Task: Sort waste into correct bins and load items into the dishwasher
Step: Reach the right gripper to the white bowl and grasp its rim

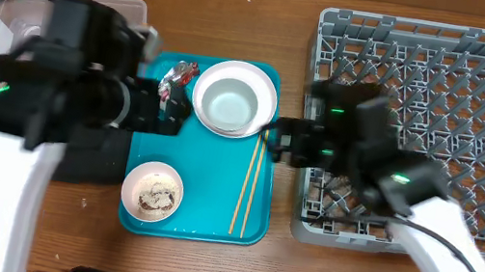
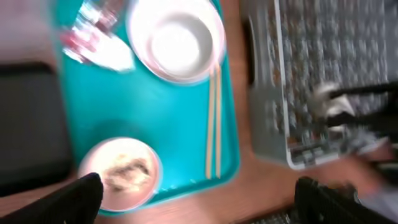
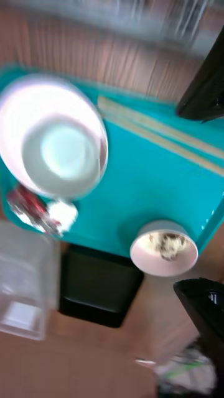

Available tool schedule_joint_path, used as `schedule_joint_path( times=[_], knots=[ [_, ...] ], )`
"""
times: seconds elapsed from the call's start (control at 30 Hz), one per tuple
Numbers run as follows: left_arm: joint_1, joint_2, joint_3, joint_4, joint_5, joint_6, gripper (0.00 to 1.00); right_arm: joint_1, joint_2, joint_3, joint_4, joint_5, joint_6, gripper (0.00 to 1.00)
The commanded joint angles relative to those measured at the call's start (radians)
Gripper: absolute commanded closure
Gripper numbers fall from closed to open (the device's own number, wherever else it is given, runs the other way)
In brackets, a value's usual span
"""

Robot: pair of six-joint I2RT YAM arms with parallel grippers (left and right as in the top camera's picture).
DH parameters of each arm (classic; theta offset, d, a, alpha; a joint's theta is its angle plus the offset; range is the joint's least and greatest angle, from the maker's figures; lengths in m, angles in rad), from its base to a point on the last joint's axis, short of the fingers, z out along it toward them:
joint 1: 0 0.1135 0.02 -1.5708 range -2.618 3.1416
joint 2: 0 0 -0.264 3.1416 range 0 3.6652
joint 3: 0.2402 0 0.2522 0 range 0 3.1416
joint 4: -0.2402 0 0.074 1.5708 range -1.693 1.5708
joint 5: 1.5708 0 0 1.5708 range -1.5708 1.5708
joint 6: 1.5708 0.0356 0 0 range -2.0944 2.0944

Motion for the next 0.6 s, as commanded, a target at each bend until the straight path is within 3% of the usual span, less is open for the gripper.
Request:
schedule_joint_path(
  times=[0.0, 0.17, 0.57],
  knots=[
    [0.009, -0.049, 0.185, -0.067, -0.167, -0.019, 0.0, 0.08, 0.134, 0.035, 0.077, 0.056, 0.028, 0.16],
    [0.009, -0.115, 0.276, -0.111, -0.216, -0.021, 0.0, 0.078, 0.332, 0.105, 0.223, 0.115, 0.055, 0.16],
    [0.009, -0.176, 0.274, -0.113, -0.219, -0.025, 0.0, 0.02, 0.71, 0.337, 0.224, 0.257, 0.088, 0.2]
  ],
)
